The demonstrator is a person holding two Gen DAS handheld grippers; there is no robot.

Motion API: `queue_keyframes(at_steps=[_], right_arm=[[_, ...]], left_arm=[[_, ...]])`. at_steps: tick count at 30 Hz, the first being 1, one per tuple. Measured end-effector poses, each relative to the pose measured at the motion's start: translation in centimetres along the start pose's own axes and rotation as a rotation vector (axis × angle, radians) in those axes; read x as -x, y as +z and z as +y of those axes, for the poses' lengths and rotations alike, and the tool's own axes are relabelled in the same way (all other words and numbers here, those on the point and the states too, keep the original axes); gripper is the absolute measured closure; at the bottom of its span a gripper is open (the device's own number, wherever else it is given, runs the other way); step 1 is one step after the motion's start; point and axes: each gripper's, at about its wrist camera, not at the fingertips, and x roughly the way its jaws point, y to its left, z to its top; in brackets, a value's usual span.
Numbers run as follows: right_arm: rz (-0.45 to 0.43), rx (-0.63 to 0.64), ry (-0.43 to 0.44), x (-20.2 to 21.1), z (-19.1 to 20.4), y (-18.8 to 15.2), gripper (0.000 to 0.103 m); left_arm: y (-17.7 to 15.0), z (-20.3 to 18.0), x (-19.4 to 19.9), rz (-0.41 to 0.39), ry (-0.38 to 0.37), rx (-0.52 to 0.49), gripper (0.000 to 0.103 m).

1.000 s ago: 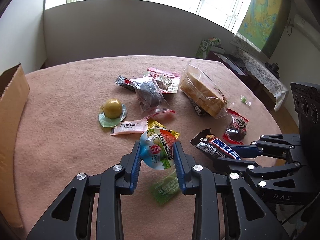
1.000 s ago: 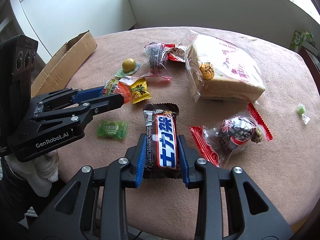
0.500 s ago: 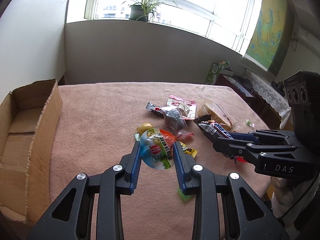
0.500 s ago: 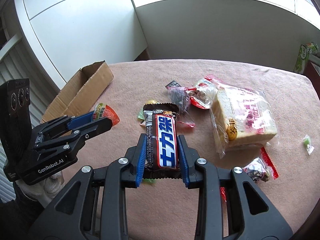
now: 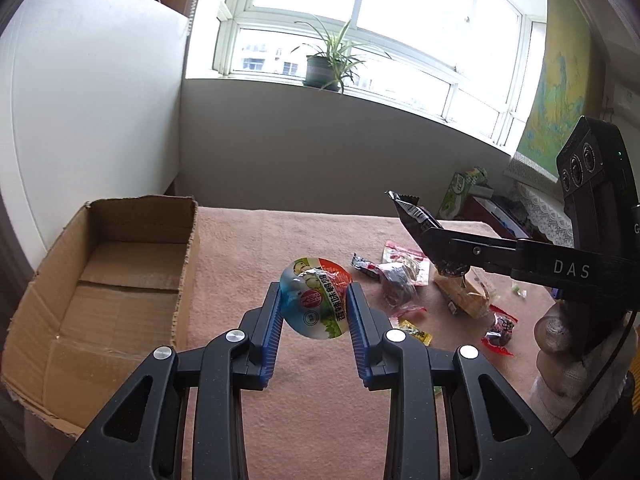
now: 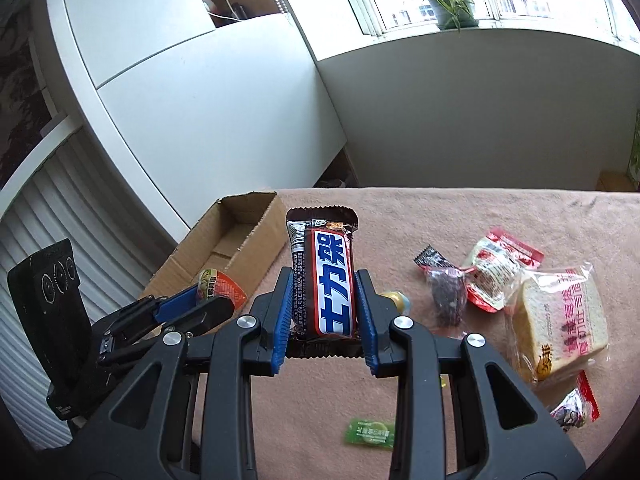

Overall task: Organize snacks
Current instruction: 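Carry both snacks over the cardboard box and open both grippers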

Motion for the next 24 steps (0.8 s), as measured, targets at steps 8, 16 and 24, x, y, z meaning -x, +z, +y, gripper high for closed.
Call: queue_keyframes(at_steps=[8, 16, 24], right_arm=[[-0.013, 0.103, 0.052, -2.5, 6.6, 1.3, 0.072], [0.051, 0.167, 0.078, -7.5, 11.6, 0.9, 0.072], [0.104, 0.214, 0.091, -11.5, 14.6, -0.1, 0.072]], left_arm=[[0.1, 4.7, 2.8, -0.069, 0.092, 0.092, 0.073], [-1.3, 10.3, 3.7, -0.068, 0.195, 0.188, 0.073], [-1.9, 12.7, 4.1, -0.064, 0.238, 0.225, 0.073]])
